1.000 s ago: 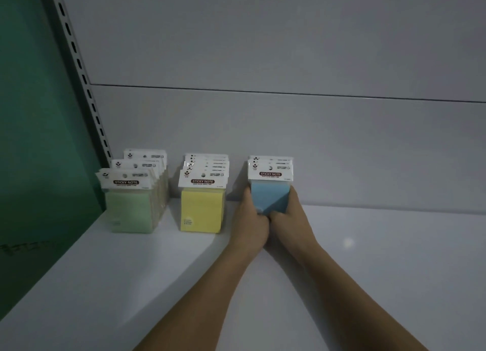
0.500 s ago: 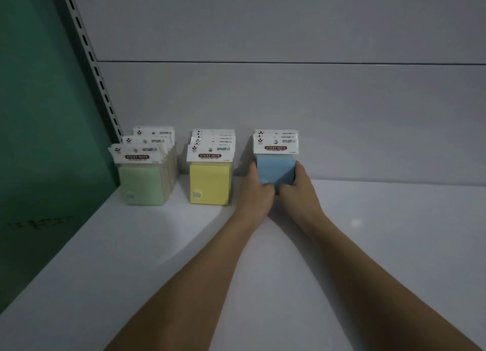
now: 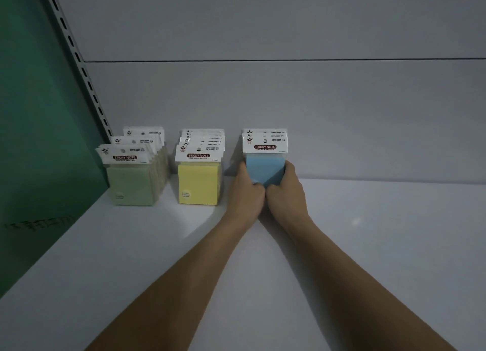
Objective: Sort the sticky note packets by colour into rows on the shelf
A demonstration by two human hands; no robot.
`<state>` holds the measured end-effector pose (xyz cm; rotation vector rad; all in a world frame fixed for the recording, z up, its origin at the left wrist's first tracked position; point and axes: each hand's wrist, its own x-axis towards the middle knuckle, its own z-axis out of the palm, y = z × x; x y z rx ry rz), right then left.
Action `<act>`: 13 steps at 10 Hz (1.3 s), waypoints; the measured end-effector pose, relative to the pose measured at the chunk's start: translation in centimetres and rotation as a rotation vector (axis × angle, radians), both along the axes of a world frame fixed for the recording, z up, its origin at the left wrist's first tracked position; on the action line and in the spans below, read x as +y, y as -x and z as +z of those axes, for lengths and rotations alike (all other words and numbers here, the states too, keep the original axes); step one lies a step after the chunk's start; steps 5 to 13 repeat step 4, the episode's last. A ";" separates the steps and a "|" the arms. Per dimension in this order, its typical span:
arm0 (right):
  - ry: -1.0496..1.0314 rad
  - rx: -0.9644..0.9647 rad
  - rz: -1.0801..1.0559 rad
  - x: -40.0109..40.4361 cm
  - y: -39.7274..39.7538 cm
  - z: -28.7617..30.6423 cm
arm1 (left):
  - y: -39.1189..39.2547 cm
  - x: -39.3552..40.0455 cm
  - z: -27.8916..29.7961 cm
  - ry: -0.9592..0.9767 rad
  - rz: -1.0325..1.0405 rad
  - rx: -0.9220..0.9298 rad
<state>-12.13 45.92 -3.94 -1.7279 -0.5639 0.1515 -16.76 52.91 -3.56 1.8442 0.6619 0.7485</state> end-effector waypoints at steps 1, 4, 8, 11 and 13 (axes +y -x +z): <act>0.011 0.014 -0.032 0.3 -0.2 0.1 | 0.0 -0.1 0.3 0.002 -0.008 -0.006; 0.189 0.044 -0.113 -2.7 -0.6 2.5 | 2.8 -2.0 0.7 -0.029 -0.019 0.007; 0.189 0.044 -0.113 -2.7 -0.6 2.5 | 2.8 -2.0 0.7 -0.029 -0.019 0.007; 0.189 0.044 -0.113 -2.7 -0.6 2.5 | 2.8 -2.0 0.7 -0.029 -0.019 0.007; 0.189 0.044 -0.113 -2.7 -0.6 2.5 | 2.8 -2.0 0.7 -0.029 -0.019 0.007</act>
